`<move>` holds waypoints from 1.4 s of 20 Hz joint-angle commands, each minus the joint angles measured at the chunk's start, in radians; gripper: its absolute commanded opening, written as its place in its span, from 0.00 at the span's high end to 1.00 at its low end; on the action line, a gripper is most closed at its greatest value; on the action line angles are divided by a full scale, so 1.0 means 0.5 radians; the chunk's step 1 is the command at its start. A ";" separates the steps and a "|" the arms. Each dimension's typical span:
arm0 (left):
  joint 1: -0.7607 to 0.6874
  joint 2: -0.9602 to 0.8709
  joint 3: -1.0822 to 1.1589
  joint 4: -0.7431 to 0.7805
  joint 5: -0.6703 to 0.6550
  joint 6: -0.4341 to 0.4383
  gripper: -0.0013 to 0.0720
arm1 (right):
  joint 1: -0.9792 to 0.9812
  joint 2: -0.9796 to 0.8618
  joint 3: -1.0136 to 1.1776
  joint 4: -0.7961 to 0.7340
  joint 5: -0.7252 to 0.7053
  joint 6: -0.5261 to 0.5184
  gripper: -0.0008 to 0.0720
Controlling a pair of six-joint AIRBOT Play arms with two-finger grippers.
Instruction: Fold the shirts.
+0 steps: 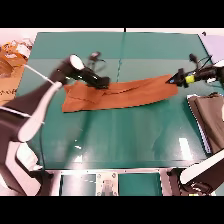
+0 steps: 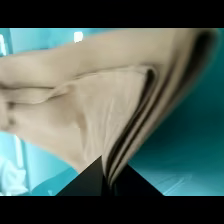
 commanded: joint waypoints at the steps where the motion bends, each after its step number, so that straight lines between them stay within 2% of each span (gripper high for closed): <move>1: -0.263 -0.206 0.015 -0.414 0.288 0.168 0.95 | 0.037 0.326 0.028 0.017 0.177 0.033 0.97; 5: -0.404 -0.323 0.018 -0.646 0.602 0.181 0.95 | 0.150 0.621 0.027 0.019 0.265 0.115 0.97; 7: -0.439 -0.365 0.020 -0.791 0.633 0.183 0.95 | 0.230 0.668 0.027 0.018 0.272 0.161 0.97; 10: -0.441 -0.381 0.020 -0.804 0.553 0.182 0.95 | 0.336 0.674 0.027 0.021 0.269 0.167 0.97; 12: -0.388 -0.378 0.057 -0.790 0.363 0.198 0.95 | 0.394 0.674 0.027 0.022 0.263 0.167 0.97; 14: -0.259 -0.372 0.166 -0.750 0.005 0.278 0.95 | 0.455 0.674 0.027 0.024 0.262 0.166 0.97; 15: -0.168 -0.349 0.241 -0.662 -0.191 0.263 0.95 | 0.496 0.674 0.027 0.024 0.253 0.167 0.97; 19: 0.214 -0.172 0.586 -0.037 -0.752 -0.009 0.95 | 0.718 0.674 0.027 0.042 0.111 0.241 0.97; 21: 0.407 -0.073 0.732 0.159 -0.988 -0.060 0.95 | 0.901 0.669 0.027 0.080 -0.032 0.258 0.97; 25: 0.767 0.129 0.744 0.188 -1.132 -0.069 0.95 | 1.389 0.549 0.027 0.098 -0.597 0.258 0.97; 28: 0.980 0.191 0.741 0.185 -1.148 -0.068 0.95 | 1.730 0.275 0.027 0.130 -1.089 0.258 0.96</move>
